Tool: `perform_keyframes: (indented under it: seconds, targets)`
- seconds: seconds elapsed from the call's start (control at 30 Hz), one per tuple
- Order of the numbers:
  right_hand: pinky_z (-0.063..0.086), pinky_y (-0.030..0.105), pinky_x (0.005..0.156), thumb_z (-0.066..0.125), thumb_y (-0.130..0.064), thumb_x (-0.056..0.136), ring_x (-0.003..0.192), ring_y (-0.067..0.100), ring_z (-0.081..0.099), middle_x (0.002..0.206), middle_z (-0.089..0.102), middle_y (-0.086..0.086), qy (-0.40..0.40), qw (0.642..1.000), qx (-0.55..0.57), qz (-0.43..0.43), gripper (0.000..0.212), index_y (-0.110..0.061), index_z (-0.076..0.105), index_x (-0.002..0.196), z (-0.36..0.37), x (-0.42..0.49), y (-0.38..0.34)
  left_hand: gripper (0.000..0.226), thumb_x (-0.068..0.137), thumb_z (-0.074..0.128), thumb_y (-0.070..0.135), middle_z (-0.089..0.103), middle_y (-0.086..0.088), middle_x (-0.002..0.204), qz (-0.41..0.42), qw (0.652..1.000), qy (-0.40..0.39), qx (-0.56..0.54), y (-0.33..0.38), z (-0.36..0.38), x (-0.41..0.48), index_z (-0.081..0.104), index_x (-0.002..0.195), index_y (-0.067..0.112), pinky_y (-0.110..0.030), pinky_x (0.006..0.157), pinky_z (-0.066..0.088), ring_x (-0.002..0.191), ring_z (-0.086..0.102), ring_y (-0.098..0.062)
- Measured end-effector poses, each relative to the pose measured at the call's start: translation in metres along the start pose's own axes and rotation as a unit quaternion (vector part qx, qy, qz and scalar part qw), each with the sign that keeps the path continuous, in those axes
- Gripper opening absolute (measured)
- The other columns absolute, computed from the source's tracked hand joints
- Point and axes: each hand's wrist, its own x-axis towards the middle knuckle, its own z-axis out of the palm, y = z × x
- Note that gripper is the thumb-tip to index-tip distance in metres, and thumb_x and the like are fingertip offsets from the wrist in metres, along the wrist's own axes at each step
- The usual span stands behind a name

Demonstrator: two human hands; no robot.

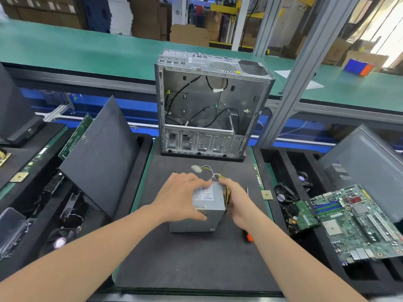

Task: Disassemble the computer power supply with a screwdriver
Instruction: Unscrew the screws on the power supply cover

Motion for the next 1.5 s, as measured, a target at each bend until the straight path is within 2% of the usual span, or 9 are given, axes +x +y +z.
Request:
perform_keyframes:
  seconds: [0.1,0.2,0.33,0.43,0.6,0.77,1.0,1.23,1.5]
  targets:
    - [0.049,0.044,0.100,0.077,-0.060,0.074,0.113,0.024,0.068,0.116,0.074,0.002,0.038,0.999,-0.036,-0.016,0.064,-0.023,0.059,0.123,0.012,-0.003,0.003,0.097,0.061,0.066,0.089,0.057,0.023,0.126,0.029,0.999,0.016,0.009,-0.001,0.003,-0.004,0.051,0.146,0.044,-0.035,0.110,0.030,0.117,0.050,-0.005]
    - [0.051,0.041,0.100,0.081,-0.060,0.070,0.112,0.018,0.065,0.120,0.067,-0.002,0.072,0.996,-0.032,-0.039,0.066,-0.032,0.047,0.119,0.023,-0.008,0.013,0.059,0.083,0.064,0.070,0.058,0.024,0.125,0.002,0.987,0.116,-0.111,0.002,0.010,-0.014,0.063,0.134,0.040,-0.034,0.114,0.027,0.124,0.049,0.000]
    - [0.049,0.045,0.105,0.083,-0.059,0.070,0.122,0.020,0.056,0.138,0.047,-0.001,0.135,0.987,-0.016,-0.087,0.087,-0.040,0.034,0.139,0.031,-0.014,0.022,0.041,0.093,0.072,0.019,0.057,0.012,0.131,-0.247,0.836,0.252,-0.420,0.014,0.024,-0.025,0.059,0.130,0.032,-0.031,0.108,0.041,0.125,0.053,-0.002]
    - [0.049,0.042,0.103,0.079,-0.058,0.079,0.121,0.018,0.057,0.141,0.044,-0.003,0.129,0.985,-0.012,-0.112,0.076,-0.056,0.032,0.138,0.033,-0.017,0.024,0.031,0.098,0.068,0.032,0.068,0.009,0.121,-0.347,0.750,0.194,-0.528,0.018,0.028,-0.027,0.060,0.127,0.040,-0.036,0.095,0.051,0.113,0.065,-0.012]
    - [0.055,0.034,0.098,0.060,-0.050,0.099,0.108,0.009,0.070,0.127,0.069,-0.011,0.031,0.992,-0.048,-0.114,0.044,-0.059,0.045,0.139,0.035,-0.008,0.022,0.023,0.108,0.050,0.044,0.068,0.013,0.125,-0.332,0.746,0.143,-0.559,0.014,0.023,-0.023,0.061,0.128,0.041,-0.029,0.091,0.047,0.118,0.063,-0.011]
    - [0.053,0.025,0.089,0.055,-0.045,0.104,0.107,0.006,0.071,0.123,0.072,-0.015,-0.015,0.995,-0.053,-0.086,0.052,-0.056,0.035,0.151,0.028,-0.007,0.021,0.025,0.111,0.045,0.034,0.066,0.009,0.132,-0.319,0.757,0.115,-0.558,0.010,0.024,-0.022,0.055,0.134,0.039,-0.035,0.106,0.049,0.122,0.063,-0.014]
    - [0.054,0.036,0.101,0.055,-0.041,0.105,0.114,0.013,0.071,0.124,0.073,-0.015,-0.078,0.994,-0.055,-0.049,0.058,-0.063,0.026,0.150,0.018,-0.007,0.016,0.028,0.113,0.043,0.029,0.068,0.016,0.129,-0.307,0.745,0.084,-0.586,0.005,0.023,-0.023,0.057,0.129,0.046,-0.025,0.091,0.052,0.113,0.067,-0.005]
    - [0.047,0.052,0.111,0.058,-0.036,0.104,0.117,0.022,0.070,0.129,0.071,-0.011,-0.109,0.993,-0.039,-0.032,0.060,-0.066,0.029,0.147,0.013,-0.006,0.013,0.033,0.112,0.045,0.028,0.070,0.016,0.127,-0.318,0.730,0.059,-0.602,0.002,0.020,-0.024,0.050,0.135,0.052,-0.013,0.072,0.053,0.104,0.071,-0.001]
    - [0.048,0.045,0.111,0.051,-0.039,0.105,0.111,0.014,0.072,0.118,0.075,-0.016,-0.046,0.997,-0.051,-0.037,0.057,-0.068,0.025,0.147,0.021,-0.008,0.015,0.043,0.111,0.045,0.039,0.067,0.020,0.131,-0.333,0.723,0.060,-0.602,0.003,0.018,-0.025,0.036,0.151,0.052,-0.017,0.084,0.048,0.112,0.066,0.000]
